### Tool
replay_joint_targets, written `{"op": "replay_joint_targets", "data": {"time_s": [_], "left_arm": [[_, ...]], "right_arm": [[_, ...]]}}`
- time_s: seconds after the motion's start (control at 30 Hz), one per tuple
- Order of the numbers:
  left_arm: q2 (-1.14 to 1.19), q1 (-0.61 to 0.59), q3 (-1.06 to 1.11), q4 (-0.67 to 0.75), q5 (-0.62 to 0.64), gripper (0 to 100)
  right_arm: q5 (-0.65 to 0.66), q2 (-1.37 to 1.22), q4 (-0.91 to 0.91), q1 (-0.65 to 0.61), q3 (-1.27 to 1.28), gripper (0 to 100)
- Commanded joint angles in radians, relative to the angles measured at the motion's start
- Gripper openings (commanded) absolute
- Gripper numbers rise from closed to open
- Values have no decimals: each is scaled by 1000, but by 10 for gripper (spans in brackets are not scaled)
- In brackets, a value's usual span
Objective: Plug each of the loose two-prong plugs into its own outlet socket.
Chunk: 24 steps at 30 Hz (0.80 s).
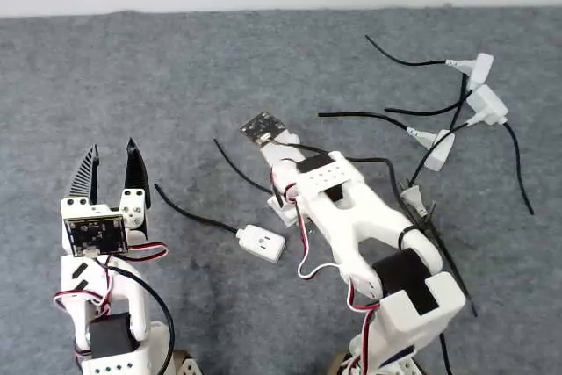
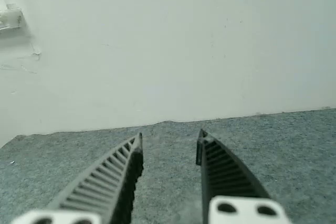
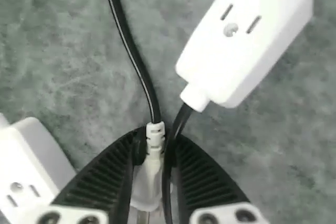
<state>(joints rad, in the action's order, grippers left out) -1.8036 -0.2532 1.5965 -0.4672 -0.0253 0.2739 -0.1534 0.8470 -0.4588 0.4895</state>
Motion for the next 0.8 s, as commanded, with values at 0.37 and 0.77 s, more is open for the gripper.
{"op": "replay_joint_targets", "data": {"time_s": [0.37,0.77], "left_arm": [[-15,120,25,23,-55,164],[-15,124,39,28,-55,164]], "right_arm": [[17,380,165,2,-292,8],[-14,510,249,-45,-460,8]]}}
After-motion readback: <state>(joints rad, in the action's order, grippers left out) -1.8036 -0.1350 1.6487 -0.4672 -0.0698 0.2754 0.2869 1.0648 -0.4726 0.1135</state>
